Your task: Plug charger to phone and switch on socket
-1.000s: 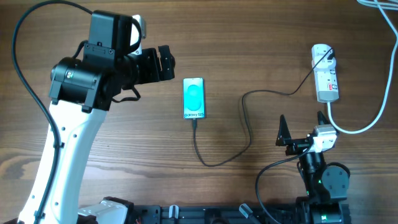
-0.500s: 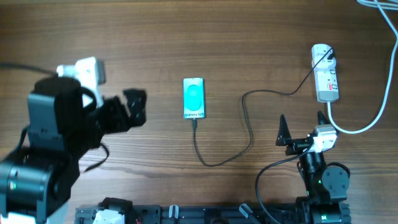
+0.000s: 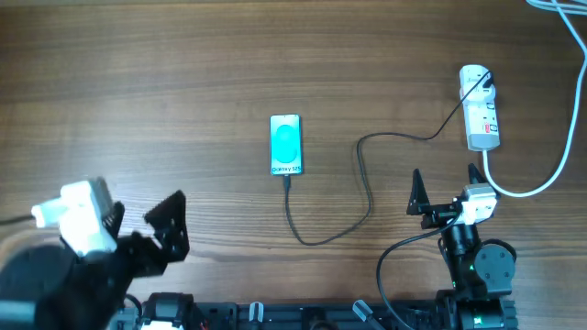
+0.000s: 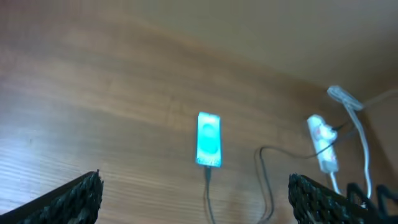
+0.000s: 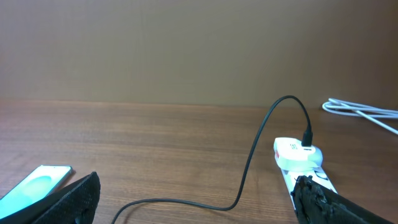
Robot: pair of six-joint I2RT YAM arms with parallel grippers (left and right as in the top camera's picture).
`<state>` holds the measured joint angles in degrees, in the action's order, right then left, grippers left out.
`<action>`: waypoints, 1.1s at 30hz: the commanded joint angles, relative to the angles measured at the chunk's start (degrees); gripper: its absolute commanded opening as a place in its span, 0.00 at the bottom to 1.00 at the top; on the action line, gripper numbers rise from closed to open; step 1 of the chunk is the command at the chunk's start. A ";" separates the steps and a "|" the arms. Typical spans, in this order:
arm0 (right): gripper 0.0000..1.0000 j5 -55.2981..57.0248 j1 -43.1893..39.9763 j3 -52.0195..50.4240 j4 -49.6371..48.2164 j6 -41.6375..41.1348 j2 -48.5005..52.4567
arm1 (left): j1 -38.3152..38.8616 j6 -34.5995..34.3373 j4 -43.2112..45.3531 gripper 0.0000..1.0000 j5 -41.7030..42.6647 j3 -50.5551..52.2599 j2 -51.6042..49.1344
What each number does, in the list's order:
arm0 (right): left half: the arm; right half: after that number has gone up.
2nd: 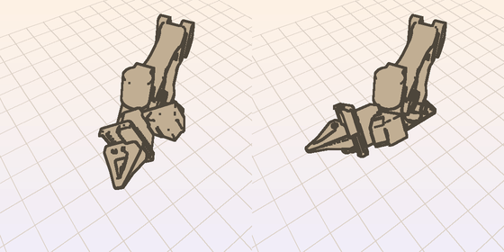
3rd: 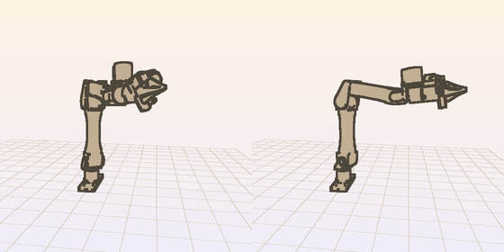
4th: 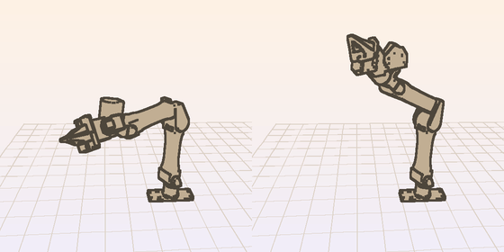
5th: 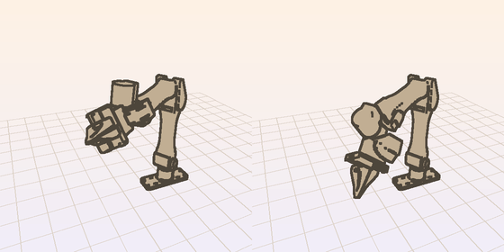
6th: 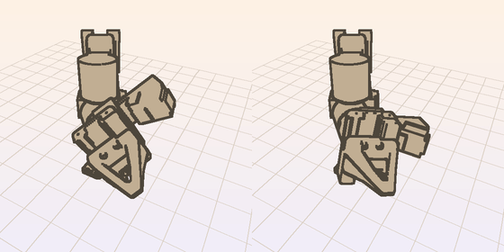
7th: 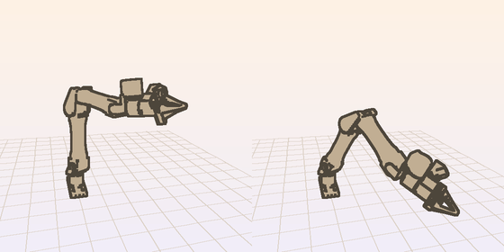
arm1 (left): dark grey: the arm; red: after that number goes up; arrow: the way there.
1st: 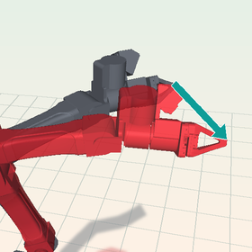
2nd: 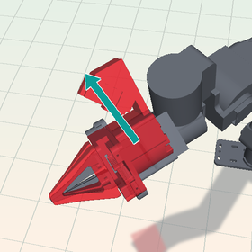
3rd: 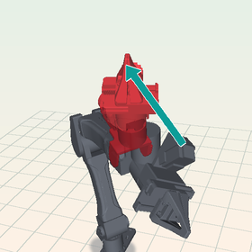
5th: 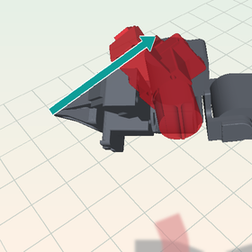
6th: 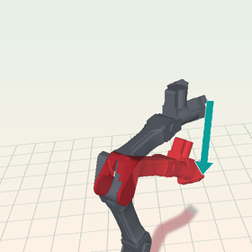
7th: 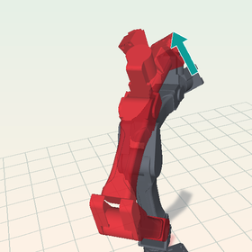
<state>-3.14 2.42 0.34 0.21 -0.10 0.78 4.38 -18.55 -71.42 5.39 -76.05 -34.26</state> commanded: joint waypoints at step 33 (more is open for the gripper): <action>1.00 0.52 -0.24 -0.07 -0.24 0.04 -0.57 | -5.68 6.34 65.42 1.00 9.77 63.21 33.79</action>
<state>-3.14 2.42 0.36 0.21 -0.10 0.78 -0.23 -13.13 -8.14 14.92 -15.53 -2.52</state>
